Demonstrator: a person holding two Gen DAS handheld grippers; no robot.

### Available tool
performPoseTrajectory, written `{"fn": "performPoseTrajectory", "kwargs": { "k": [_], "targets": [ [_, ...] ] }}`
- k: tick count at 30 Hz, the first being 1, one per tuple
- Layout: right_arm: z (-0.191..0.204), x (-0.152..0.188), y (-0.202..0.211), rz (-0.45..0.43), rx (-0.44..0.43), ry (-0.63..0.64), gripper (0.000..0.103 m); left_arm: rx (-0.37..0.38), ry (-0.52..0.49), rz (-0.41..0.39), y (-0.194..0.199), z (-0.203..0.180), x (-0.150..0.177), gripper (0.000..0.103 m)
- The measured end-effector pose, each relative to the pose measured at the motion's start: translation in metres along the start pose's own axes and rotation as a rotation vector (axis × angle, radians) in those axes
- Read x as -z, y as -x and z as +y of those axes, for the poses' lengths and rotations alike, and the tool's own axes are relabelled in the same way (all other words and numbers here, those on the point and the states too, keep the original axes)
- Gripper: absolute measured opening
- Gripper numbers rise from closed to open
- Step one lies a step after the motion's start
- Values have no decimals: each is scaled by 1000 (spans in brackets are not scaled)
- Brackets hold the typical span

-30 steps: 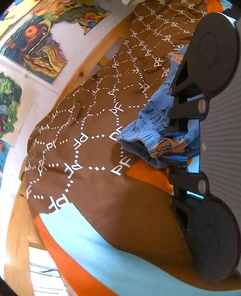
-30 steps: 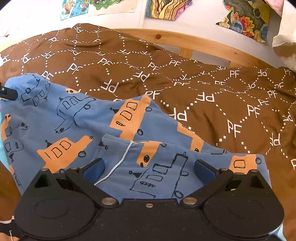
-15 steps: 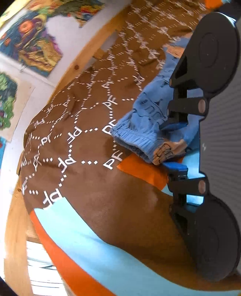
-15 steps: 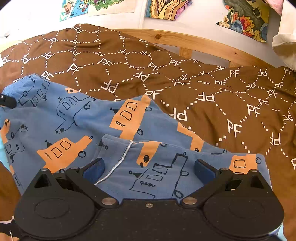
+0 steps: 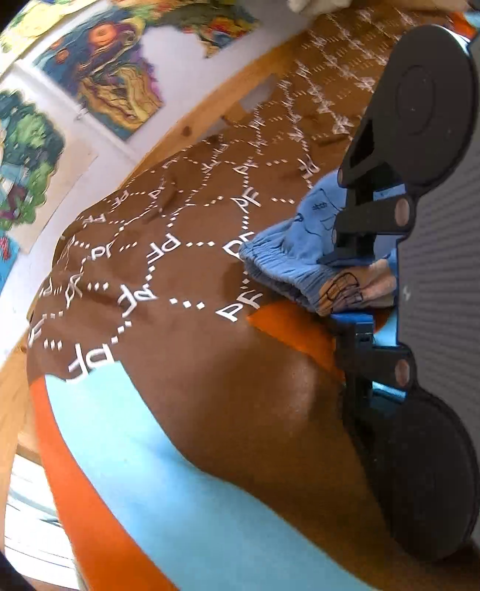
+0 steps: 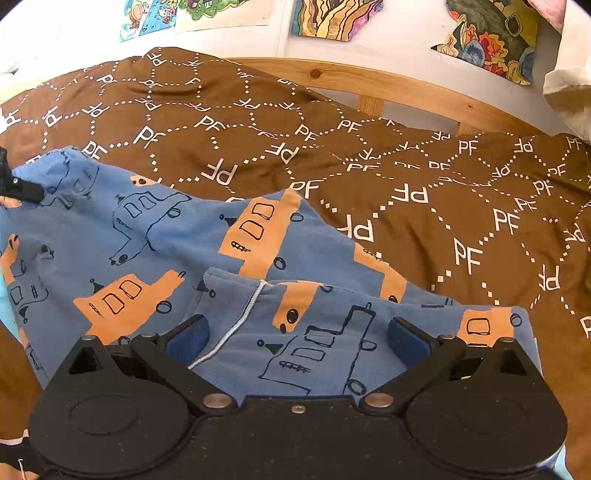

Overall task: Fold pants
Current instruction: 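Grasp the pants waistband with the left gripper and lift it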

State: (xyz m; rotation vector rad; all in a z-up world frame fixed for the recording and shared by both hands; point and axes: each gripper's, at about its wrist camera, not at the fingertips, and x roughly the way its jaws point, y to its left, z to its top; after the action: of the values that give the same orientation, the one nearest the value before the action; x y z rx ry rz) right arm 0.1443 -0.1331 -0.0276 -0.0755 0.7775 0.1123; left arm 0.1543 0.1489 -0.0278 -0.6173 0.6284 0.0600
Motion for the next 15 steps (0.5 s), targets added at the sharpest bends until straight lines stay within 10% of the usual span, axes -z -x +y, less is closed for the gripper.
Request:
{"fn": "performPoseTrajectory", "kwargs": {
  "k": [15],
  "targets": [
    [-6, -5, 7, -20, -23, -36, 102, -3, -362, -131, 38, -66, 16, 16]
  ]
}}
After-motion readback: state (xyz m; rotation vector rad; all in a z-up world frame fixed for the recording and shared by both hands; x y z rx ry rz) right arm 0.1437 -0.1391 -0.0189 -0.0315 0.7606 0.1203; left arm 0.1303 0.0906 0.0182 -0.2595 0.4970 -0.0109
